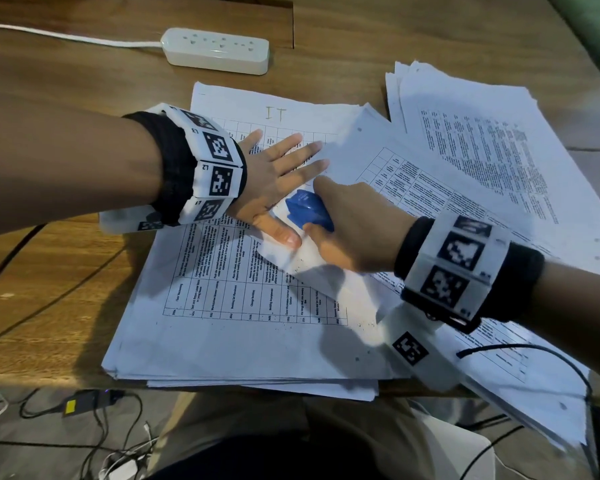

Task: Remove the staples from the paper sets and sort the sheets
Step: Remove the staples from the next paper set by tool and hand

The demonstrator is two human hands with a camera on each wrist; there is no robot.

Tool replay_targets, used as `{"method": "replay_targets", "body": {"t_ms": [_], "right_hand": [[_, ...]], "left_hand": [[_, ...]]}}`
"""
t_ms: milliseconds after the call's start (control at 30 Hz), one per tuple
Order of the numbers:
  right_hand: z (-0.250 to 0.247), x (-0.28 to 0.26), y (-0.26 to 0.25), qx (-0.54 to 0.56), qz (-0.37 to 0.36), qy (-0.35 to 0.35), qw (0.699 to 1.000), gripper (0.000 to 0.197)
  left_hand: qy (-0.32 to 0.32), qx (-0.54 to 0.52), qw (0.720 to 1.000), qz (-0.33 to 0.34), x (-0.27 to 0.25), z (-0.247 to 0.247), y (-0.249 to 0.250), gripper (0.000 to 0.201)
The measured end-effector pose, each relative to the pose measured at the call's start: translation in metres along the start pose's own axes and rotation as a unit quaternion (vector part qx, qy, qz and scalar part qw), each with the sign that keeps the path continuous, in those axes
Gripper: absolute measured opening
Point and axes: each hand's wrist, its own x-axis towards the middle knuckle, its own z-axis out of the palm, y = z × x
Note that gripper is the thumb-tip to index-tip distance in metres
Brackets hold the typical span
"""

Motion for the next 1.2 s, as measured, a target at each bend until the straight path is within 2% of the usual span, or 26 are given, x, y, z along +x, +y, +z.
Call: {"method": "replay_targets", "body": {"t_ms": [33, 100, 367, 500, 600, 800, 933, 1033, 1200], "right_hand": [[0.002, 0.0, -0.001, -0.027, -0.011, 0.002, 1.0, 0.031], [0.003, 0.0, -0.001, -0.067, -0.028, 0.009, 0.997, 0.041], [0.006, -0.006, -0.001, -0.177, -0.08, 0.018, 0.981, 0.03], [0.005, -0.009, -0.003, -0.2, -0.076, 0.016, 0.977, 0.026], [0.005, -0.011, -0.006, -0.228, -0.081, 0.01, 0.97, 0.031], [0.006, -0.01, -0.004, -0.215, -0.071, 0.007, 0.974, 0.026], [0.006, -0.003, 0.006, -0.153, -0.076, 0.0, 0.985, 0.033], [-0.004, -0.003, 0.011, -0.102, -0.062, 0.0, 0.993, 0.036], [-0.032, -0.001, 0.017, -0.158, -0.059, 0.033, 0.985, 0.026]], "left_hand": [[-0.003, 0.005, 1.0, -0.003, 0.0, 0.0, 0.001, 0.134], [-0.002, 0.01, 1.0, -0.004, 0.0, -0.001, 0.002, 0.136], [0.01, 0.008, 1.0, 0.005, 0.0, 0.0, 0.0, 0.127], [0.0, 0.01, 1.0, -0.004, 0.0, -0.001, 0.002, 0.128], [-0.005, 0.019, 1.0, -0.008, 0.002, -0.002, 0.002, 0.138], [0.002, 0.007, 1.0, 0.001, 0.002, 0.0, 0.0, 0.123], [-0.003, -0.009, 1.0, 0.01, 0.002, 0.001, -0.002, 0.121], [-0.01, -0.012, 1.0, 0.007, 0.003, 0.0, -0.002, 0.129], [-0.027, 0.011, 1.0, -0.004, 0.001, -0.005, 0.002, 0.131]]}}
